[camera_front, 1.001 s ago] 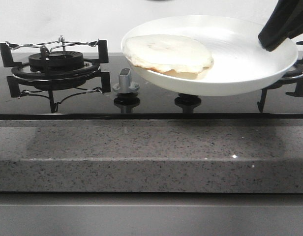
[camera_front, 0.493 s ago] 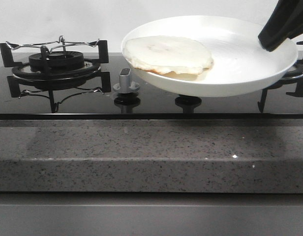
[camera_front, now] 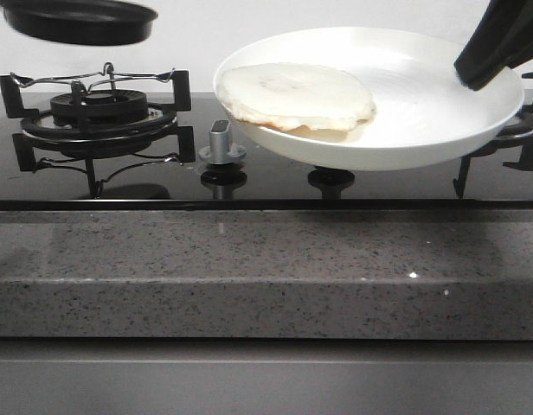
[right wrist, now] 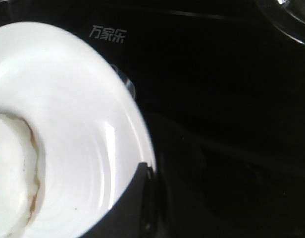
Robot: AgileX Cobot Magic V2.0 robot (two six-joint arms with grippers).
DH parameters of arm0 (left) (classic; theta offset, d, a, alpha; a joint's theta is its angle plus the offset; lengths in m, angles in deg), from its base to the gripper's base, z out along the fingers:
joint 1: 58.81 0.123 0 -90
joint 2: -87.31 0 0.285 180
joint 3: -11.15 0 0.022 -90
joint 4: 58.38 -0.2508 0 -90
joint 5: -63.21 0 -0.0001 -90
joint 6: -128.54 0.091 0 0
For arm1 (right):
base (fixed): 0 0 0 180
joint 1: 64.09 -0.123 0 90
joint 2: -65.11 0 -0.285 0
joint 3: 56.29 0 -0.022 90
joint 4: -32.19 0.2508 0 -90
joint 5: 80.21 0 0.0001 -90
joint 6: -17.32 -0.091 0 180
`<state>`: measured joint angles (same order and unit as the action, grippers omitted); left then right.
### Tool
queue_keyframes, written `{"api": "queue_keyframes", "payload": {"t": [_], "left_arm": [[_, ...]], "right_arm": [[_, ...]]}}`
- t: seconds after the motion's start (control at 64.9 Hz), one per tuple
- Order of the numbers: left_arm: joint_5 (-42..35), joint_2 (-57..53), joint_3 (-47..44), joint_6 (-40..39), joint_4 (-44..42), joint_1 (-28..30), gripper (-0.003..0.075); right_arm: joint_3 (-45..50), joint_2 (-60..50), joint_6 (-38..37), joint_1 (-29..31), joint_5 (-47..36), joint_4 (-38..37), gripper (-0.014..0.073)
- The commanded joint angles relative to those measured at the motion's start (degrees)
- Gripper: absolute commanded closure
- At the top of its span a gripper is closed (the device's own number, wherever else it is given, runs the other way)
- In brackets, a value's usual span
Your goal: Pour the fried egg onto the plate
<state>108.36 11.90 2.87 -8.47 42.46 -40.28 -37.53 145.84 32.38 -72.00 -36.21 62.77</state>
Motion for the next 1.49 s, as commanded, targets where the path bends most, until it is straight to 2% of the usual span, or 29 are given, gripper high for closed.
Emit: {"api": "queue_keyframes", "payload": {"t": [0.0, 0.277, 0.447, 0.524, 0.739, 0.862, 1.247, 1.478], "left_arm": [[4.14, -0.48, 1.80, -2.14, 5.65, 0.52, 0.0739], [4.79, 3.96, 1.80, -2.14, 5.65, 0.52, 0.0739], [5.91, 4.41, 1.80, -4.69, 5.65, 0.52, 0.0726], [6.76, 4.41, 1.80, -4.59, 5.65, 0.52, 0.0670], [9.15, 4.41, 1.80, -4.48, 5.65, 0.52, 0.0340], [11.19, 4.41, 1.80, -2.76, 5.65, 0.77, 0.0217], [13.42, 2.51, 1.80, -3.19, -0.49, 6.52, 0.0216], [8.28, -4.68, 1.80, -6.33, -14.98, 9.06, 0.0216]], "right_arm": [[-1.66, -1.52, 0.03, 0.04, -2.64, 2.39, 0.0661], [-1.66, -1.52, 0.03, 0.04, -2.69, 2.39, 0.0661], [-1.66, -1.52, 0.03, 0.04, -2.63, 2.39, 0.0661], [-1.66, -1.52, 0.03, 0.04, -2.63, 2.39, 0.0661], [-1.66, -1.52, 0.03, 0.04, -2.63, 2.39, 0.0661], [-1.66, -1.52, 0.03, 0.04, -2.63, 2.39, 0.0661], [-1.66, -1.52, 0.03, 0.04, -2.63, 2.39, 0.0661], [-1.66, -1.52, 0.03, 0.04, -2.63, 2.39, 0.0661]]}}
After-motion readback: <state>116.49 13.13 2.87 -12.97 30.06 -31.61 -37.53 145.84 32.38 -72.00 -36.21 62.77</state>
